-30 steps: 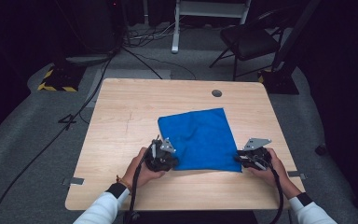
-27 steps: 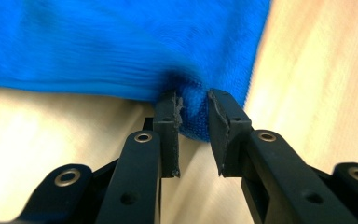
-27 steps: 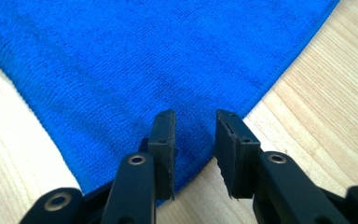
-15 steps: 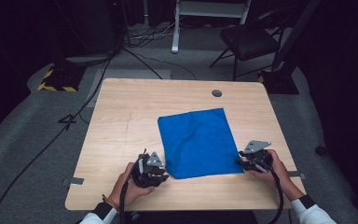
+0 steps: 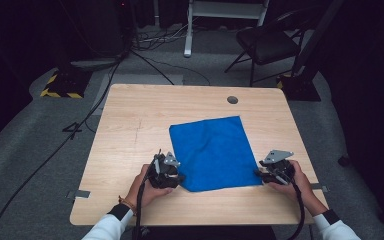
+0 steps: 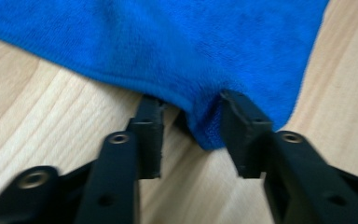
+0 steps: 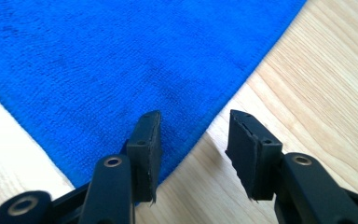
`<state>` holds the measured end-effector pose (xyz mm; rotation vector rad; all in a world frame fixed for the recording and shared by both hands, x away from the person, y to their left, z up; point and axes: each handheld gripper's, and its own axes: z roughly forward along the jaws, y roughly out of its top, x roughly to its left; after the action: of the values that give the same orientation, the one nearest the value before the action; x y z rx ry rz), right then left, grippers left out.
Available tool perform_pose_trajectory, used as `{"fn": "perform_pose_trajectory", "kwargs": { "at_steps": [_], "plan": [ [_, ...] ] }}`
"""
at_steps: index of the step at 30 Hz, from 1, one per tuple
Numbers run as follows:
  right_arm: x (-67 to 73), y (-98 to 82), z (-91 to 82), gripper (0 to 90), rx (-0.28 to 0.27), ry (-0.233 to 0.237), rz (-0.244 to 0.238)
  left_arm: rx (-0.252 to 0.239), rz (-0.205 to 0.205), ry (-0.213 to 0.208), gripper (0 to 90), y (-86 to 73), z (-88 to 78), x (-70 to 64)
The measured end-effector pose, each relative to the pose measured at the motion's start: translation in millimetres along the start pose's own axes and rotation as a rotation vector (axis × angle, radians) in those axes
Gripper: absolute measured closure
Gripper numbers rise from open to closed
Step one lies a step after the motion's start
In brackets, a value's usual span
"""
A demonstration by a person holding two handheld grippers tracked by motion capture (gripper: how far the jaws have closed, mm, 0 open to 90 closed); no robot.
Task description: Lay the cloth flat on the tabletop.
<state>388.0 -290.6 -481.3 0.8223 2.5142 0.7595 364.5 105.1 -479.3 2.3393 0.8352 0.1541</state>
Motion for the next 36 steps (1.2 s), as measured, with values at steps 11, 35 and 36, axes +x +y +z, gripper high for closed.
{"fn": "perform_pose_trajectory", "kwargs": {
  "at_steps": [11, 35, 36],
  "plan": [
    [-12.1, -14.2, -6.9, 55.6, 0.002, -0.04, 0.059, -0.054, -0.015, -0.042, 83.2, -0.3, -15.8, 5.8],
    [-19.5, -7.1, 2.8, 48.5, 0.003, -0.153, 0.071, 0.028, 0.032, 0.106, 32.7, 26.2, 12.3, 9.6],
    [-19.5, -7.3, 2.6, 48.2, 0.003, -0.153, 0.071, 0.031, 0.033, 0.113, 29.9, 24.9, 13.0, 8.0]
  ]
}}
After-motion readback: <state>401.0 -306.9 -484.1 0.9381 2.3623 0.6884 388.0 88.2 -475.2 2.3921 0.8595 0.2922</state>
